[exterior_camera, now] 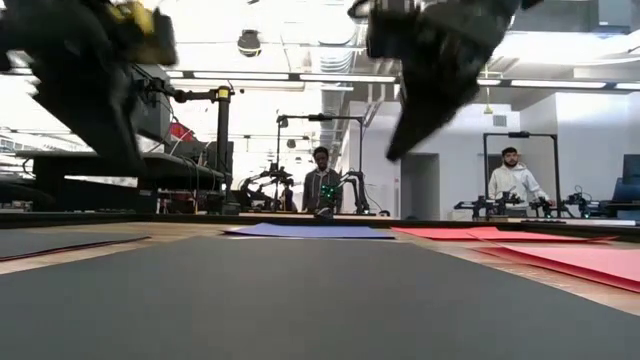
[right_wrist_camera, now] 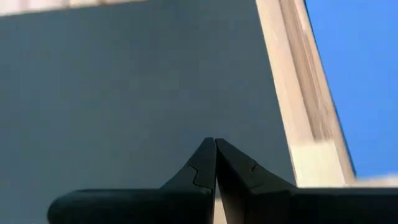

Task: Organize paper
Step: Stack the black paper on top of the black paper

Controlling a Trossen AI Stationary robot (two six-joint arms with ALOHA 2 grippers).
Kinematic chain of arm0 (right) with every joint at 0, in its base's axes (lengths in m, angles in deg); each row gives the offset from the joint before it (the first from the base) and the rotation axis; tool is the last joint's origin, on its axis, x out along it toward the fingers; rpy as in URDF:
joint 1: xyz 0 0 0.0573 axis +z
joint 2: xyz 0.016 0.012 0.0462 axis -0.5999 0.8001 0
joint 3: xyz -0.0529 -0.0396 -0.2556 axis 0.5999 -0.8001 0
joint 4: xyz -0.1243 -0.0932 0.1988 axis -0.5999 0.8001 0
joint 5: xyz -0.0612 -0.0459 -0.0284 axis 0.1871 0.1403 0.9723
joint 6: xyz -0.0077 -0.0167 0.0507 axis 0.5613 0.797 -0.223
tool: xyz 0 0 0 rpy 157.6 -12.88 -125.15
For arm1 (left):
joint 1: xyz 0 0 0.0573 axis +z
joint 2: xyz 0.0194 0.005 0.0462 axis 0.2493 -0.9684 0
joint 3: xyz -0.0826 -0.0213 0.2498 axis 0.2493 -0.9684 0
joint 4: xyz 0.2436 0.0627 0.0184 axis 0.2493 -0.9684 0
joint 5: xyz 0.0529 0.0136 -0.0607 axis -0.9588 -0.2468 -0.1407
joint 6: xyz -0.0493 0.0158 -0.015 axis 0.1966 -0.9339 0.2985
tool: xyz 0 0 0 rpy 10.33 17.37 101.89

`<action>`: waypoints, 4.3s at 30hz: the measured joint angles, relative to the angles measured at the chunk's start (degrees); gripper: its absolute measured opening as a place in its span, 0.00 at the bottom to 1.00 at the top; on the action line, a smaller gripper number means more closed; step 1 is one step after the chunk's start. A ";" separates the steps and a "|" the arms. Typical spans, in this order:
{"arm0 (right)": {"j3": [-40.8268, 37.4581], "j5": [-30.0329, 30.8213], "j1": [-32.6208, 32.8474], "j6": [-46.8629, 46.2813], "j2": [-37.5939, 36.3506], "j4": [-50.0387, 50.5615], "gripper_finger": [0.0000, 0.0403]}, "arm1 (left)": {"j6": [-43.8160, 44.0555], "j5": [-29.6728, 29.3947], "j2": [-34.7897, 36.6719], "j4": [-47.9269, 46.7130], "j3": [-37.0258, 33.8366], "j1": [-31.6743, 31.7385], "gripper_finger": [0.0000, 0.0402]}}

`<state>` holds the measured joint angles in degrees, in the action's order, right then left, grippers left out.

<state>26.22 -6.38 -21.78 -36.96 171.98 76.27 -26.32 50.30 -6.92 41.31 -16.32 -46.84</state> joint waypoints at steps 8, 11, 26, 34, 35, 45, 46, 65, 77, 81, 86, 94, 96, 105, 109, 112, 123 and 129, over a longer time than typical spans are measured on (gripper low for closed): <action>0.16 2.65 1.35 6.55 -1.28 -6.29 0.00 | 10.87 5.20 -8.21 -4.62 7.88 -15.94 0.29; 0.16 2.69 0.92 7.22 -1.28 -7.06 0.00 | 11.76 6.40 -14.96 -9.56 15.28 -19.16 0.26; 0.18 2.71 1.04 7.18 -1.28 -7.61 0.00 | 6.99 8.83 -35.21 -21.73 41.39 -21.16 0.33; 0.18 2.69 3.00 7.20 -1.28 -8.85 0.00 | 10.25 9.93 -36.51 -19.93 40.56 -21.16 0.53; 0.18 2.69 3.15 7.18 -1.28 -8.88 0.00 | 10.90 9.94 -36.51 -20.43 40.35 -21.16 0.55; 0.23 2.69 3.69 7.04 -1.28 -9.50 0.00 | 11.42 11.28 -40.45 -19.34 39.58 -21.64 0.61; 0.23 2.71 3.68 7.02 -1.28 -9.56 0.00 | 11.49 11.86 -40.96 -19.54 39.64 -21.64 0.61; 0.23 2.67 3.92 7.15 -1.28 -9.60 0.00 | 14.58 10.91 -40.18 -24.01 39.58 -21.81 0.61; 0.23 2.67 3.92 7.14 -1.28 -9.60 0.00 | 17.22 10.99 -40.16 -27.98 40.09 -21.90 0.61; 0.23 2.67 3.92 7.13 -1.28 -9.60 0.00 | 17.91 11.01 -40.14 -28.84 40.11 -21.90 0.61; 0.23 2.67 3.92 7.12 -1.28 -9.60 0.00 | 18.10 11.03 -40.14 -29.94 40.14 -21.90 0.61; 0.23 2.67 3.92 7.11 -1.25 -9.60 0.00 | 19.37 11.08 -40.12 -38.22 44.16 -22.57 0.61; 0.23 2.67 3.92 7.11 -1.25 -9.60 0.00 | 19.75 10.80 -40.11 -40.35 44.90 -22.84 0.61; 0.23 2.67 3.93 7.09 -1.25 -9.62 0.00 | 20.98 10.51 -40.11 -43.63 45.13 -23.10 0.61; 0.23 2.67 3.94 7.09 -1.25 -9.64 0.00 | 20.98 10.51 -40.11 -44.18 45.13 -23.10 0.61; 0.23 2.67 3.94 7.09 -1.25 -9.64 0.00 | 20.98 10.51 -40.11 -44.19 45.13 -23.10 0.61; 0.23 2.67 3.94 7.09 -1.25 -9.75 0.00 | 21.83 10.55 -40.11 -44.02 45.23 -23.10 0.61; 0.23 2.67 3.94 7.09 -1.25 -9.79 0.00 | 21.83 9.89 -40.09 -44.03 46.95 -23.09 0.61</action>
<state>26.45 -3.72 -17.83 -29.88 170.72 66.47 -4.50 60.19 -47.01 -2.71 30.63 -69.93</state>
